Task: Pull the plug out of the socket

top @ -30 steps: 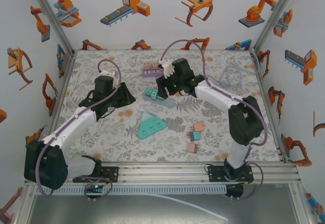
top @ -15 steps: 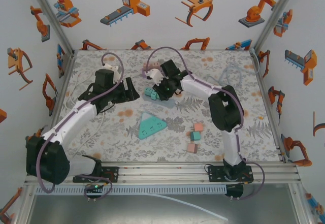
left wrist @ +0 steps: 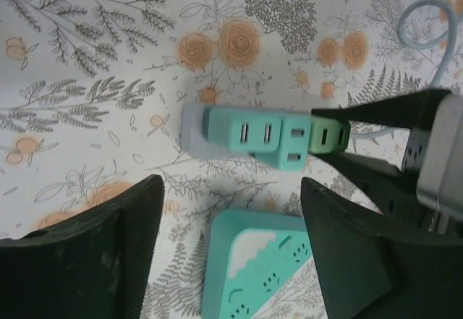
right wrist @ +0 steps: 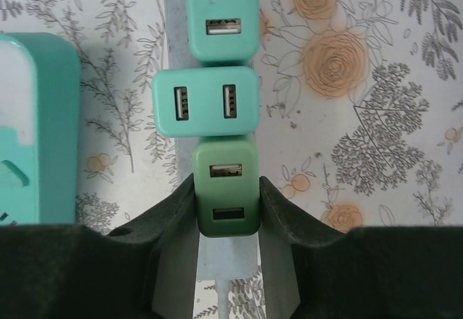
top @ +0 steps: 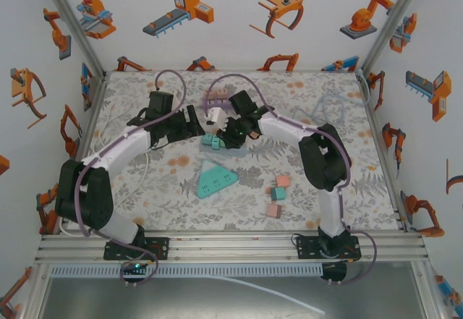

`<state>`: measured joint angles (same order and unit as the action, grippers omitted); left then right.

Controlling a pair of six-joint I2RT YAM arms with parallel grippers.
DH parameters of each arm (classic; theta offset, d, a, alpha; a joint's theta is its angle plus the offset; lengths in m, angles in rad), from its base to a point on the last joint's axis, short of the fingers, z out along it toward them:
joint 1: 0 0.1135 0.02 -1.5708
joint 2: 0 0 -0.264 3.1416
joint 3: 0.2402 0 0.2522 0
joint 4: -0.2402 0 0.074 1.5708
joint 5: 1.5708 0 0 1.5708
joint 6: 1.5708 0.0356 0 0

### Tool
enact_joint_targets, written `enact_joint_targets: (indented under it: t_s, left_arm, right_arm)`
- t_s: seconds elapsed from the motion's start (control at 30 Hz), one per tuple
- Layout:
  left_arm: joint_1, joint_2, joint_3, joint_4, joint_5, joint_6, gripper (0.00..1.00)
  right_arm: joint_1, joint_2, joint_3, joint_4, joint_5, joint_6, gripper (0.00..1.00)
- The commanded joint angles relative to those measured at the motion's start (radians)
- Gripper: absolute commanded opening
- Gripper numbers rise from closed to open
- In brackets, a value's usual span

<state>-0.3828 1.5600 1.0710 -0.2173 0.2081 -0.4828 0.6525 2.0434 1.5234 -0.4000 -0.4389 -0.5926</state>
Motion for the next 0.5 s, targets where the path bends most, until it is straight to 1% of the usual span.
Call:
enact_joint_targets:
  t_s: [0.0,0.1,0.3,0.47]
  left_arm:
    - [-0.002,0.059,0.051,0.061,0.046,0.015,0.66]
    - [-0.018,0.103,0.072,0.073,-0.016,0.047,0.62]
    - [-0.025,0.161,0.078,0.087,0.009,0.067,0.53]
    - [-0.032,0.173,0.061,0.079,0.007,0.086,0.49]
  right_arm:
    - [0.018,-0.022,0.005,-0.025,-0.075,-0.012,0.27]
    - [0.018,-0.022,0.003,-0.029,-0.068,-0.010,0.27]
    - [0.018,-0.025,-0.006,-0.028,-0.061,-0.010,0.27]
    - [0.018,-0.020,-0.008,-0.028,-0.057,-0.007,0.27]
